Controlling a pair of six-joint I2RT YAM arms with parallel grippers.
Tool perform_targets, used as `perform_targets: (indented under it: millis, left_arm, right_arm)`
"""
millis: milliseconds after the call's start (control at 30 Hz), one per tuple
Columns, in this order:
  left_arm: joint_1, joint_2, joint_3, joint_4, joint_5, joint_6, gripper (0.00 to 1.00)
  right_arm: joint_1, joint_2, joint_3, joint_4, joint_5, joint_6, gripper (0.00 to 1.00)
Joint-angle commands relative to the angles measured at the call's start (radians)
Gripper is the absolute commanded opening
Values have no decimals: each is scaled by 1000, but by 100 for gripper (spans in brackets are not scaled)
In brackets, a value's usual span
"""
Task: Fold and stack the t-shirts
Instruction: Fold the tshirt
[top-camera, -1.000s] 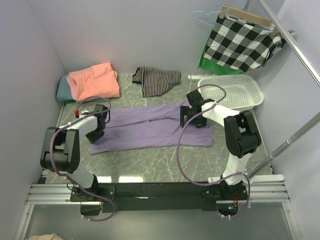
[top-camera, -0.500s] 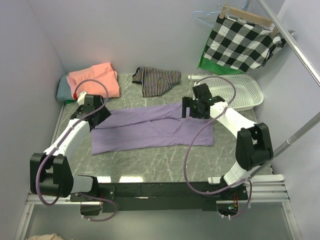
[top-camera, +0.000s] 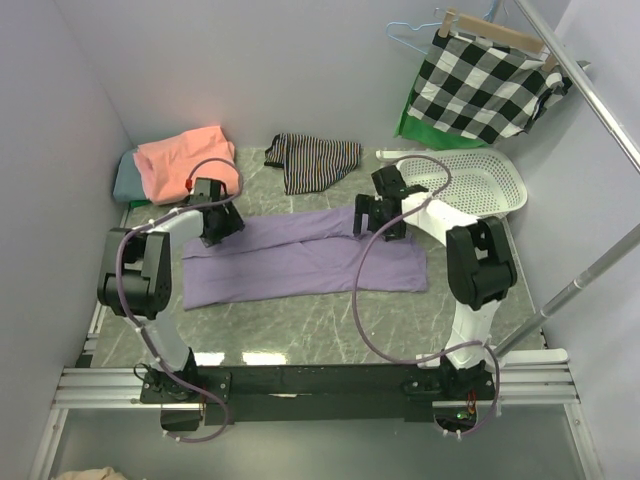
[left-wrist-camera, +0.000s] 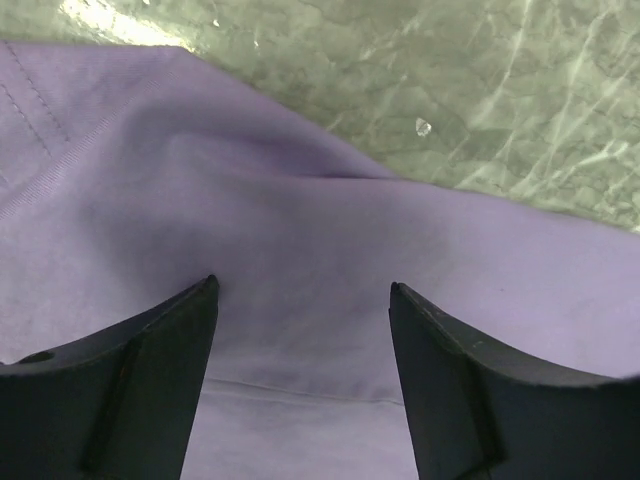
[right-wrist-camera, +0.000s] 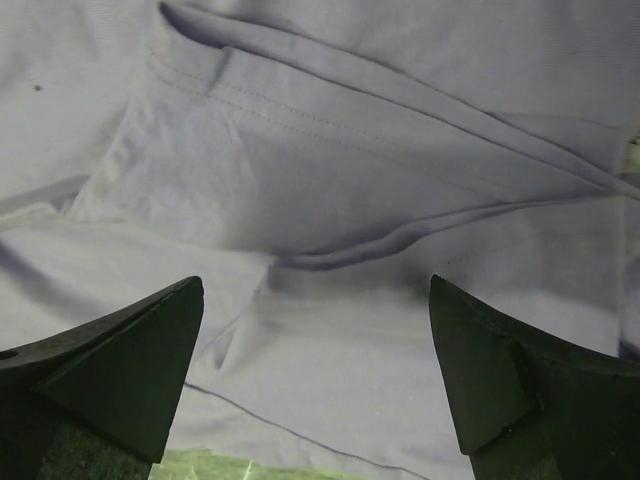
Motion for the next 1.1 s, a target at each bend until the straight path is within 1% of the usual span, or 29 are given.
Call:
perform_targets:
  millis: [0, 133, 200, 267, 300, 367, 400, 467, 500, 533, 667, 733, 800, 833, 900, 933, 967, 1033, 1067]
  left_arm:
    - [-15, -16, -19, -21, 26, -11, 73]
    - [-47, -22, -115, -72, 38, -45, 67]
    - [-90, -51, -161, -84, 44, -66, 68]
    - [-130, -75, -224, -105, 72, -99, 68]
    - [-182, -97, -242, -118, 72, -111, 68]
    - [-243, -123, -296, -145, 96, -158, 69]
    - [-304, -150, -318, -147, 110, -174, 69]
    - [-355, -175, -385, -145, 159, -224, 70]
    - [-398, -196, -406, -141, 174, -240, 70]
    - [-418, -206, -454, -135, 190, -266, 70]
    - [-512, -276, -554, -136, 227, -306, 70]
    - [-543, -298, -609, -122, 296, -309, 71]
    - [-591, -309, -632, -104, 381, -301, 71]
    - [-608, -312, -637, -101, 401, -288, 71]
    - [-657, -313, -625, -93, 447, -269, 71]
    - [-671, -316, -605, -75, 493, -261, 72]
    - [-685, -315, -591, -61, 516, -258, 72]
    - [-708, -304, -536, -40, 573, -237, 72]
    - [-719, -290, -514, -30, 595, -228, 73]
  right_arm:
    - [6, 63, 99, -29, -13, 20, 100]
    - [6, 147, 186, -73, -47, 5, 100]
    - [11, 186, 213, -88, -75, -8, 100]
    - [15, 242, 285, -133, -86, -32, 100]
    - [21, 261, 309, -148, -79, -38, 100]
    - [31, 311, 378, -185, -84, -60, 100]
    - [32, 327, 401, -197, -84, -63, 100]
    - [43, 368, 453, -213, -104, -83, 100]
    - [46, 385, 479, -229, -110, -89, 100]
    - [54, 403, 527, -245, -112, -92, 100]
    - [83, 521, 648, -324, -156, -127, 100]
    - [101, 558, 725, -373, -182, -150, 100]
    - [146, 618, 788, -409, -202, -187, 100]
    - [166, 638, 852, -424, -213, -202, 100]
    - [213, 704, 933, -481, -259, -248, 100]
    - [225, 727, 1011, -501, -280, -262, 100]
    - [239, 764, 1048, -539, -294, -287, 100]
    - [268, 776, 1089, -549, -325, -307, 100]
    - [273, 760, 1073, -520, -351, -325, 100]
